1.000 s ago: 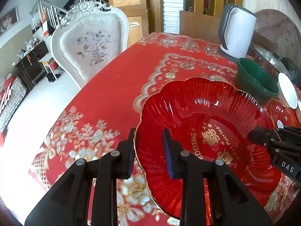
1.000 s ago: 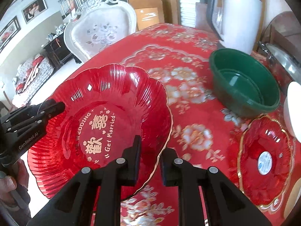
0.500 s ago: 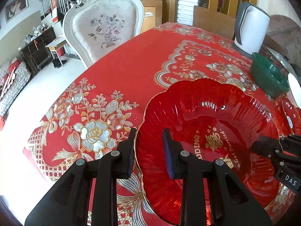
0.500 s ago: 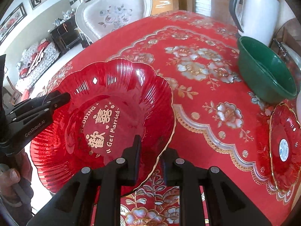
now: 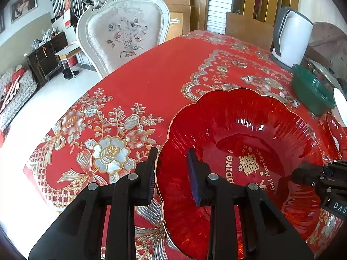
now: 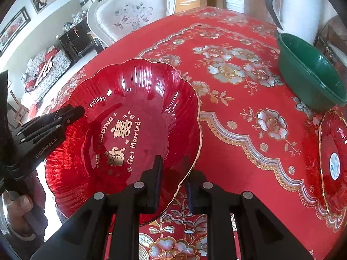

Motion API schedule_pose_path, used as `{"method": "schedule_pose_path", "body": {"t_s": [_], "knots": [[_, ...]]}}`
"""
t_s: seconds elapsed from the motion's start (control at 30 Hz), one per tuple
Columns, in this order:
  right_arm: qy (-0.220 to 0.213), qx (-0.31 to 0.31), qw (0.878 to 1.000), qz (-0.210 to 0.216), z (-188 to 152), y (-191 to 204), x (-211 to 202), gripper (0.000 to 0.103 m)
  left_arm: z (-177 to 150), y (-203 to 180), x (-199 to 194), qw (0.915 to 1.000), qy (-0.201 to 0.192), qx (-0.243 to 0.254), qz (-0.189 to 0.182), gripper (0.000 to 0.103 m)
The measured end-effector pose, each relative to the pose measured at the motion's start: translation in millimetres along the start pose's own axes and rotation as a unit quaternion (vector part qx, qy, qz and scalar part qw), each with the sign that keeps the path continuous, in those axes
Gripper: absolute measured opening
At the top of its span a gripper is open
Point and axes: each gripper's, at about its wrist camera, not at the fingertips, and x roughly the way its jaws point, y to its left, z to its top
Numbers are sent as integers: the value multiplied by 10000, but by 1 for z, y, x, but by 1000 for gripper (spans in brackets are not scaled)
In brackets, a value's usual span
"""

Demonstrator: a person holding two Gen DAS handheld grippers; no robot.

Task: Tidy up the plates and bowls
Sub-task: 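Carry the wedding plate with both grippers toward the table edge by the chair, then open the right gripper while the left gripper lowers the wedding plate and releases it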

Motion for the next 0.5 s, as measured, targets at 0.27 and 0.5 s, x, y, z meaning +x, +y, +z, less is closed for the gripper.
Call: {"method": "schedule_pose_path", "body": {"t_s": [0.27,0.5], "knots": [[-18,207,9998,64,-1,-10,-4,41,1,4,-1,9999,-84,15,133,51],[-89,329,9994,35,-2,-18,-14,45,5,15,-27,9980,-573,-148,224,70]]}}
